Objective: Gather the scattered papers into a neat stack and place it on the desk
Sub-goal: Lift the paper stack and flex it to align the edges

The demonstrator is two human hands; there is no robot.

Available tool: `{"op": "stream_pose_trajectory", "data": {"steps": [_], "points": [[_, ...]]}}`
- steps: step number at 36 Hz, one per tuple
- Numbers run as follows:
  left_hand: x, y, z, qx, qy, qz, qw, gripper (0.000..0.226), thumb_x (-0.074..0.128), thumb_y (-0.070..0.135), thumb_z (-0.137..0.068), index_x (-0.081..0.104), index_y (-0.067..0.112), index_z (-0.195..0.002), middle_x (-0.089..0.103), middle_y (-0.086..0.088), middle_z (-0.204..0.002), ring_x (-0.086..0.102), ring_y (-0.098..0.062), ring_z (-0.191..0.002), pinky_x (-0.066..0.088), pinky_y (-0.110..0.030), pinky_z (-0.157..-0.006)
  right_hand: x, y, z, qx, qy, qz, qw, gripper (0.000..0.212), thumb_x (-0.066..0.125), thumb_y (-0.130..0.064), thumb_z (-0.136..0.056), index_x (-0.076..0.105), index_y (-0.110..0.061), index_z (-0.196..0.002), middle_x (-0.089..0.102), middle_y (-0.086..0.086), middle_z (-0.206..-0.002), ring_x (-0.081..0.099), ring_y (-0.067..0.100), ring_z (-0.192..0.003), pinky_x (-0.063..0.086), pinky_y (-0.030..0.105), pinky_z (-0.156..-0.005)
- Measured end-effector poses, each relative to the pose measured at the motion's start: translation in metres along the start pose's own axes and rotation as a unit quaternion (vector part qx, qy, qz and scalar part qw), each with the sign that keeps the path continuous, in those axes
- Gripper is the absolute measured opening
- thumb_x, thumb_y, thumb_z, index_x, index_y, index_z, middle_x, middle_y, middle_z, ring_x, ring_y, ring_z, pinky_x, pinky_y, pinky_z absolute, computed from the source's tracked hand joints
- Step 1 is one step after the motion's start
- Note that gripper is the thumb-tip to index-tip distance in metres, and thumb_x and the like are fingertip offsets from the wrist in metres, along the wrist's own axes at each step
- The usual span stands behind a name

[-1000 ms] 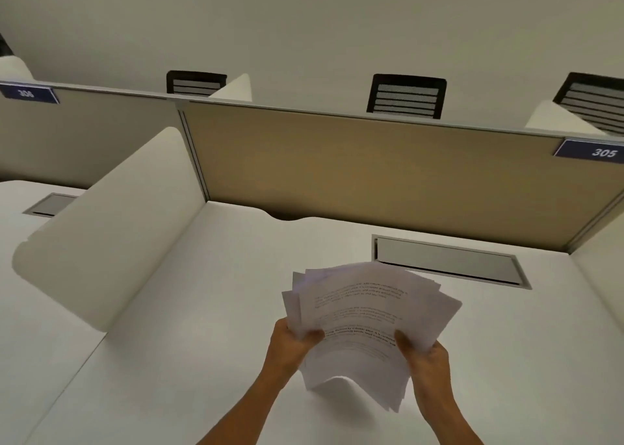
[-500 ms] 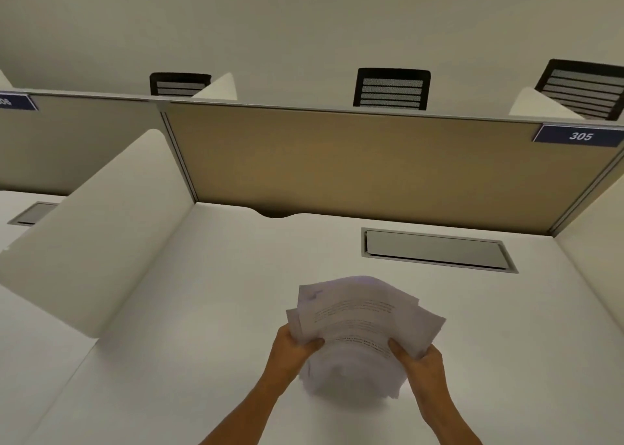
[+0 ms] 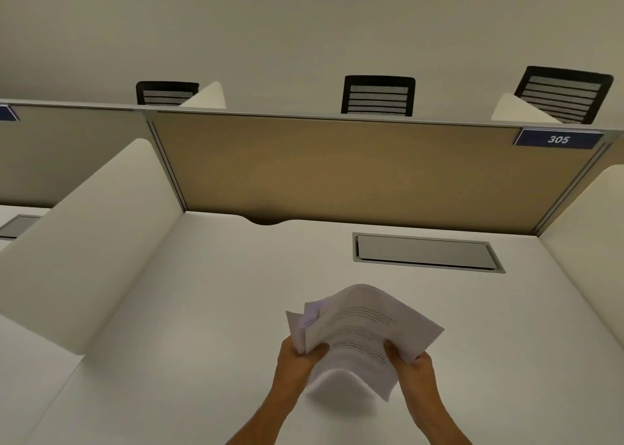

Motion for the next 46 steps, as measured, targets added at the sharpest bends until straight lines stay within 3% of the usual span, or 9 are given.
{"op": "stream_pose_trajectory", "data": {"steps": [7, 11, 17, 21, 27, 31, 37, 43, 46], "points": [[-0.009, 0.004, -0.002, 0.024, 0.006, -0.039, 0.999, 0.043, 0.085, 0.027, -0.064, 0.069, 0.029, -0.105, 0.077, 0.004, -0.094, 0.073, -0.015, -0.09, 0.061, -0.023, -0.067, -0.01, 0.003, 0.0, 0.006, -0.022, 0.016, 1.0, 0.022, 0.08, -0.016, -0.083, 0.073, -0.017, -0.104, 0.08, 0.0, -0.093, 0.073, 0.027, -0.09, 0.059, 0.031, -0.068], [-0.015, 0.002, -0.002, 0.037, 0.015, -0.055, 0.998, 0.051, 0.085, 0.023, -0.073, 0.062, 0.024, -0.119, 0.073, 0.004, -0.108, 0.069, -0.014, -0.1, 0.061, -0.02, -0.069, -0.013, 0.004, 0.002, 0.011, -0.035, 0.023, 0.999, 0.027, 0.082, -0.023, -0.079, 0.071, -0.025, -0.105, 0.079, -0.008, -0.095, 0.075, 0.016, -0.088, 0.059, 0.022, -0.063], [-0.004, 0.012, 0.004, 0.06, -0.007, -0.023, 0.998, 0.049, 0.087, 0.038, -0.064, 0.069, 0.035, -0.11, 0.076, 0.004, -0.098, 0.073, -0.014, -0.091, 0.061, -0.027, -0.068, -0.015, -0.001, 0.001, 0.01, -0.038, 0.005, 0.999, 0.041, 0.084, -0.037, -0.068, 0.074, -0.02, -0.104, 0.08, -0.001, -0.096, 0.076, 0.015, -0.083, 0.06, 0.022, -0.062], [0.011, 0.014, 0.007, 0.065, -0.043, -0.02, 0.997, 0.055, 0.086, 0.044, -0.06, 0.067, 0.043, -0.112, 0.077, 0.004, -0.103, 0.073, -0.016, -0.095, 0.063, -0.035, -0.075, -0.007, 0.003, 0.002, 0.019, -0.059, 0.01, 0.998, 0.037, 0.084, -0.032, -0.076, 0.07, -0.021, -0.108, 0.08, -0.002, -0.096, 0.076, 0.015, -0.084, 0.061, 0.024, -0.064], [0.004, 0.023, 0.001, 0.075, 0.03, -0.01, 0.997, 0.039, 0.083, 0.04, -0.066, 0.074, 0.032, -0.103, 0.079, 0.006, -0.09, 0.075, -0.013, -0.082, 0.062, -0.028, -0.065, -0.014, -0.009, 0.0, -0.013, -0.038, 0.02, 0.999, 0.023, 0.078, -0.024, -0.082, 0.072, -0.019, -0.104, 0.08, -0.002, -0.093, 0.076, 0.014, -0.081, 0.059, 0.02, -0.061], [-0.005, 0.024, -0.003, 0.072, 0.029, -0.029, 0.997, 0.035, 0.083, 0.046, -0.062, 0.076, 0.036, -0.095, 0.079, 0.004, -0.086, 0.075, -0.016, -0.079, 0.064, -0.033, -0.067, -0.023, -0.011, -0.001, -0.029, -0.034, 0.022, 0.999, 0.019, 0.077, -0.012, -0.084, 0.073, -0.018, -0.102, 0.08, -0.002, -0.093, 0.075, 0.011, -0.08, 0.058, 0.017, -0.061], [-0.012, 0.01, -0.007, 0.03, 0.011, -0.062, 0.998, 0.046, 0.087, 0.032, -0.064, 0.07, 0.028, -0.107, 0.077, 0.004, -0.096, 0.073, -0.018, -0.091, 0.063, -0.033, -0.074, -0.018, -0.004, 0.0, -0.028, -0.065, 0.011, 0.997, 0.033, 0.069, -0.012, -0.092, 0.062, -0.026, -0.121, 0.075, -0.006, -0.112, 0.071, 0.012, -0.104, 0.055, 0.03, -0.087], [-0.016, 0.013, -0.007, 0.017, 0.042, -0.04, 0.998, 0.026, 0.083, 0.022, -0.075, 0.073, 0.021, -0.099, 0.079, 0.008, -0.087, 0.075, -0.014, -0.08, 0.059, -0.02, -0.059, -0.014, -0.009, 0.001, -0.044, -0.034, 0.014, 0.998, 0.022, 0.053, -0.02, -0.102, 0.066, -0.034, -0.112, 0.075, -0.011, -0.105, 0.07, 0.007, -0.097, 0.055, 0.022, -0.077], [-0.011, 0.015, -0.005, 0.018, 0.025, -0.025, 0.999, 0.035, 0.078, 0.036, -0.072, 0.069, 0.024, -0.104, 0.078, 0.002, -0.094, 0.074, -0.019, -0.088, 0.062, -0.027, -0.067, -0.014, -0.008, 0.0, -0.042, -0.035, 0.005, 0.999, 0.027, 0.053, -0.013, -0.102, 0.065, -0.035, -0.114, 0.075, -0.011, -0.107, 0.07, 0.005, -0.098, 0.057, 0.021, -0.073]]}}
Point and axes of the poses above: each hand's wrist, its own z-axis away from the middle knuckle, its own x-axis out of the palm, y = z × x, the point moved 5 cm from there along -z, towards the middle knuckle
